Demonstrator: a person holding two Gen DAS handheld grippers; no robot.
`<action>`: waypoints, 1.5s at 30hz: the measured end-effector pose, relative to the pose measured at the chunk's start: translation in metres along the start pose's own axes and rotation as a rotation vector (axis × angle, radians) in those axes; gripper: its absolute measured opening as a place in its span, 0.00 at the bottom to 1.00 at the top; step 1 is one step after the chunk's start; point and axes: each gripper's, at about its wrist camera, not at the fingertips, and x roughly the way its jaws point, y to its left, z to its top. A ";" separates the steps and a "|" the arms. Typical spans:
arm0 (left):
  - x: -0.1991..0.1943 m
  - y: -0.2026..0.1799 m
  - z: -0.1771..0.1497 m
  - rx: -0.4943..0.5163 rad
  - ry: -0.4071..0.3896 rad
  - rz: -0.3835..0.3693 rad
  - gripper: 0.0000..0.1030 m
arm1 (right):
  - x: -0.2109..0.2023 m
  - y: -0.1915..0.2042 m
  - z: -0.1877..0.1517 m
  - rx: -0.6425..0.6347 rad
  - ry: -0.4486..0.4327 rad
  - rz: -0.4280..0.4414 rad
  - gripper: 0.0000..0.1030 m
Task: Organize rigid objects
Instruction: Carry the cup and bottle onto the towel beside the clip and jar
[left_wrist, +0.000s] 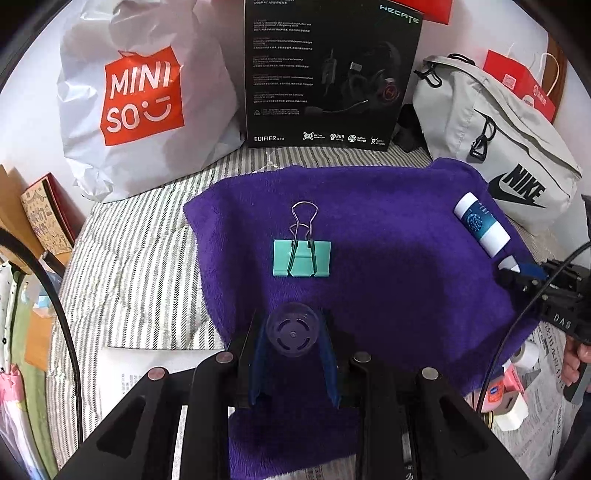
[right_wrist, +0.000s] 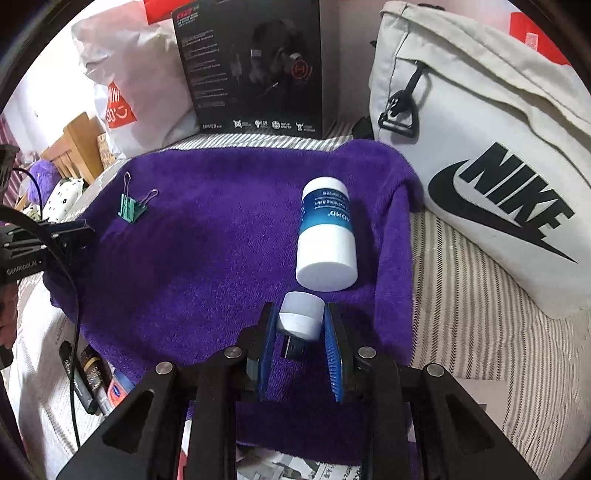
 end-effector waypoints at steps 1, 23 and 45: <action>0.003 0.000 0.001 0.001 0.004 -0.003 0.25 | 0.003 -0.001 0.000 -0.003 0.004 -0.002 0.25; 0.034 -0.011 0.012 0.031 0.022 0.051 0.25 | 0.006 0.004 -0.003 -0.077 -0.060 -0.027 0.26; 0.018 -0.017 -0.006 0.044 0.073 0.093 0.42 | -0.012 0.005 -0.006 -0.078 -0.071 0.033 0.63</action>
